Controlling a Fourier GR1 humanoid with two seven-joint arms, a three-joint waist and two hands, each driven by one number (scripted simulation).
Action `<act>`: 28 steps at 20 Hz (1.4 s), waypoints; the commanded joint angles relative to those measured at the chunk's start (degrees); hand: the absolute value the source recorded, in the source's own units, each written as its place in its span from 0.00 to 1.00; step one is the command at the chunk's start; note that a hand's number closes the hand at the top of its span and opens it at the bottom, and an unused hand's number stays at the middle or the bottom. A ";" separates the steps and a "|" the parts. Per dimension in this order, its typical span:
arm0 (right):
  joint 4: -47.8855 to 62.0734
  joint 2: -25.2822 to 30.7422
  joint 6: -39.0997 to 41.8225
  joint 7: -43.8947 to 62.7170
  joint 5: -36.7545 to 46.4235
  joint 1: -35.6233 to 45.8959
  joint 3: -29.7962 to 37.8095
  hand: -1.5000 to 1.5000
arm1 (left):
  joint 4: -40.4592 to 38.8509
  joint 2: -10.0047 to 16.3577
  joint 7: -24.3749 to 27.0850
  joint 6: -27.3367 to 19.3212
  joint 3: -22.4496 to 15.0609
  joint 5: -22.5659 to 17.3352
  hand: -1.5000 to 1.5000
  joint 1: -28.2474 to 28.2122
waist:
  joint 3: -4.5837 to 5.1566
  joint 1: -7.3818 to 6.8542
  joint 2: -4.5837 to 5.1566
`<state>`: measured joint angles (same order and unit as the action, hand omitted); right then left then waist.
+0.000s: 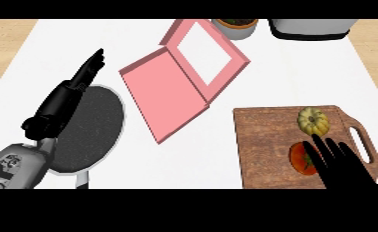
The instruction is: Pick the tomato from the cutting board and place it in the cardboard box
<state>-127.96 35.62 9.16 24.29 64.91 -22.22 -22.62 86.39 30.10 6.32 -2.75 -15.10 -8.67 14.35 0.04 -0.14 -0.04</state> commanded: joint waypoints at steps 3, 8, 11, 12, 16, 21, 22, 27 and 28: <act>6.51 -3.66 2.89 0.53 4.51 4.94 -0.44 0.00 | 2.51 -0.09 -2.30 3.42 3.93 0.28 0.50 -0.51 | -0.05 0.07 -0.01; 8.93 -7.07 1.29 0.13 8.26 4.36 -1.41 0.00 | 2.15 -4.24 -1.27 3.96 3.89 4.76 0.50 -1.88 | -0.04 0.30 -0.02; 12.48 -8.27 -1.34 -1.82 9.59 4.65 -2.12 0.00 | 1.95 -5.51 -4.13 3.97 4.76 6.06 0.50 0.16 | -0.05 0.39 -0.01; 10.88 -7.61 2.57 -2.74 6.70 7.34 0.69 0.00 | 4.01 -5.31 -5.32 5.09 5.90 4.65 0.50 0.33 | -0.05 0.26 0.00; 15.90 -10.13 2.30 -4.81 5.27 10.03 2.22 0.00 | -2.99 -4.91 3.07 9.01 8.91 4.79 0.50 -2.58 | -0.03 0.15 0.07; 20.13 -10.79 -1.94 -7.79 7.61 7.80 3.70 0.00 | -0.31 -6.26 0.38 10.19 10.95 6.75 0.50 -2.22 | -0.04 0.26 0.02; 16.50 -13.27 2.89 -2.89 10.60 8.53 0.55 0.00 | -4.50 -9.02 2.62 8.57 9.51 9.42 0.50 -0.12 | -0.02 0.42 0.04; 30.65 -12.61 -7.16 -9.16 10.29 10.19 6.08 0.00 | -1.83 -7.90 -1.16 10.60 11.50 8.92 0.50 0.36 | -0.07 0.23 0.09; 22.43 -10.46 -4.13 -9.57 8.34 6.27 8.33 0.00 | 4.15 -9.53 -3.53 9.95 10.33 10.01 0.50 -3.04 | -0.05 0.30 -0.04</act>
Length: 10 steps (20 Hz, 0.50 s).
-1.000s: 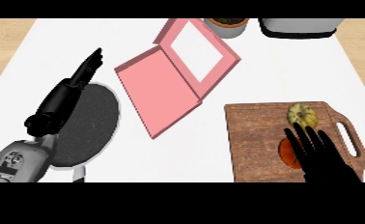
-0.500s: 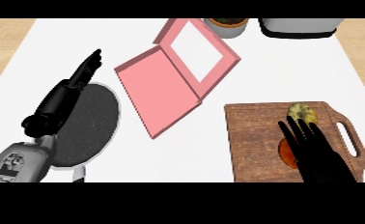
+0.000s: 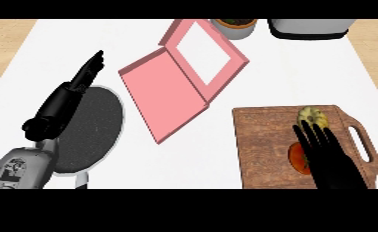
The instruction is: Pick the tomato from the cutting board and place it in the cardboard box
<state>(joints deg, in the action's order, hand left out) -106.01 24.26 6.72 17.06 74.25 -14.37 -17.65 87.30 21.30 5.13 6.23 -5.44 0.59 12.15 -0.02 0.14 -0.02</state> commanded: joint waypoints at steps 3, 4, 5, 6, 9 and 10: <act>6.98 2.07 -4.12 -8.31 -4.41 0.50 7.08 0.00 | -0.27 -3.05 -1.03 -0.30 0.07 3.31 0.50 0.67 | 0.00 0.08 0.02; 9.76 -1.47 -2.89 -6.34 -2.11 4.01 4.28 0.00 | 7.17 -3.05 -7.15 0.08 -0.51 2.36 0.50 -1.06 | -0.01 -0.30 -0.03; 5.39 -1.30 -2.84 -6.02 -0.68 -0.72 3.48 0.00 | 0.38 -2.33 -0.28 2.55 2.40 2.37 0.50 -0.86 | 0.02 0.06 -0.01; 4.32 -1.31 0.21 -6.85 -1.74 2.22 4.18 0.00 | 2.01 -3.21 -1.89 2.19 2.05 2.91 0.50 -0.79 | 0.02 -0.03 -0.01; 9.46 -0.98 -3.04 -9.62 2.25 5.84 1.22 1.00 | 1.42 -2.47 0.29 2.65 2.77 2.82 0.50 -1.45 | 0.02 -0.23 0.02; 12.07 -0.80 -7.27 -12.63 1.29 6.03 2.16 1.00 | 1.12 -1.95 -1.52 3.25 3.15 2.72 0.50 -0.30 | 0.00 -0.19 0.03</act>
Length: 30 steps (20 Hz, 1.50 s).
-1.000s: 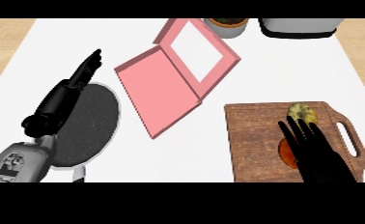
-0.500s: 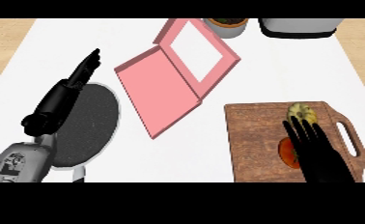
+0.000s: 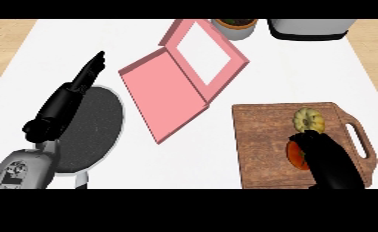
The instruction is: Pick the tomato from the cutting board and place it in the cardboard box
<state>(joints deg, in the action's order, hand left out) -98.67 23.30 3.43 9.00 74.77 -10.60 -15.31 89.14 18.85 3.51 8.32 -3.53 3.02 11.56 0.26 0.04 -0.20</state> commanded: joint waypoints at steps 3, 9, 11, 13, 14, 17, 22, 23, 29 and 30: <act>2.51 -0.88 -7.02 -4.27 3.13 2.45 -0.35 1.00 | -5.79 -2.07 4.59 0.78 0.71 1.65 0.50 1.50 | -0.25 0.19 0.24; 3.62 -1.04 -14.00 -7.53 6.62 0.93 -0.48 1.00 | -1.04 -2.15 3.66 1.29 1.44 2.56 0.50 -2.72 | -0.26 0.02 0.18; 0.69 -1.06 -16.02 -8.38 7.30 0.70 -1.38 1.00 | -1.49 -1.12 0.92 2.10 2.58 1.96 0.50 1.20 | -0.27 0.21 0.19; 1.71 -15.48 -2.52 1.98 12.41 11.23 -12.80 1.00 | 0.96 -2.09 0.25 2.62 0.04 1.53 0.50 0.86 | -0.14 -3.20 0.59; 3.65 -20.08 -3.04 3.21 11.09 11.71 -14.32 1.00 | -0.12 -2.73 0.58 2.98 -0.58 1.30 0.50 1.68 | -0.12 -5.09 1.48; 5.40 -22.82 -1.00 6.24 6.15 13.97 -17.56 1.00 | 0.71 -2.97 0.82 3.40 -1.45 1.47 0.50 2.84 | -0.31 -8.84 2.71; 7.50 -23.16 0.06 15.80 5.49 25.99 -22.36 1.00 | 0.11 -3.43 0.37 4.49 -3.02 1.79 0.50 4.84 | -0.11 -10.43 1.98; 8.41 -23.19 0.17 17.40 5.77 28.31 -22.54 1.00 | 0.24 -3.95 0.52 4.62 -3.34 1.46 0.50 4.80 | -0.05 -11.08 1.95; 9.06 -23.28 -1.29 30.97 1.65 41.23 -22.37 1.00 | -1.06 -4.61 -0.32 4.96 -3.99 1.57 0.50 6.55 | -0.10 -11.01 1.44; 8.85 -23.28 -2.10 34.06 2.04 42.51 -22.26 1.00 | -1.20 -4.58 -0.44 4.66 -4.23 2.17 0.50 6.58 | -0.09 -10.96 1.17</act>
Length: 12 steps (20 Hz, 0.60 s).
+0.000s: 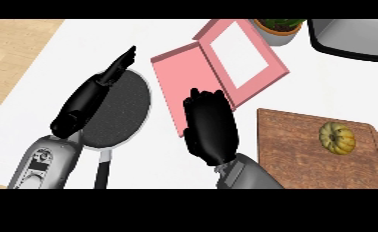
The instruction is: Pick the tomato from the cutting board and place it in the cardboard box
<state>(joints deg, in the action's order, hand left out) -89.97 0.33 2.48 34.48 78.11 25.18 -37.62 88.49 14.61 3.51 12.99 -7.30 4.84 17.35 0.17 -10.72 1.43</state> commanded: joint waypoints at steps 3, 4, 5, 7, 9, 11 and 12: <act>1.21 -0.32 -4.69 16.85 -2.81 11.67 2.58 1.00 | -1.28 -0.89 -0.18 0.00 -0.63 0.23 0.50 1.12 | -0.01 -0.18 -0.26; 2.05 -0.32 -5.88 19.28 -3.48 13.69 4.64 1.00 | -1.70 -0.33 -0.22 0.25 -0.32 0.33 0.50 1.46 | -0.03 -0.03 0.02; 2.72 -0.33 -6.45 22.23 -3.19 15.12 4.71 1.00 | -1.93 -0.04 0.02 0.73 -0.37 0.34 0.50 2.15 | 0.04 0.02 0.00; 5.07 -0.33 -6.77 28.10 -4.35 19.89 5.70 1.00 | -1.86 -1.06 -0.12 -0.25 -0.81 0.77 0.50 1.73 | 0.09 0.08 -0.30; 8.26 -0.33 -7.90 32.89 -4.00 23.61 7.02 1.00 | -2.23 -0.44 -0.01 -0.18 -0.06 0.67 0.50 1.81 | 0.14 -0.16 -0.15; 10.76 -0.32 -8.23 36.44 -5.43 28.29 7.99 1.00 | -3.15 -0.93 -0.21 -0.29 0.29 0.29 0.50 2.78 | 0.16 0.45 -0.07; 12.18 -0.32 -8.75 37.32 -6.36 30.48 9.19 1.00 | -2.99 -1.15 0.32 -0.55 -0.14 0.77 0.50 2.38 | 0.14 0.59 -0.12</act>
<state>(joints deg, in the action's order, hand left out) -82.09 0.29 -4.04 60.90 73.60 48.08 -30.67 86.14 13.83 3.37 12.72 -7.52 5.47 19.40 0.27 -10.48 1.28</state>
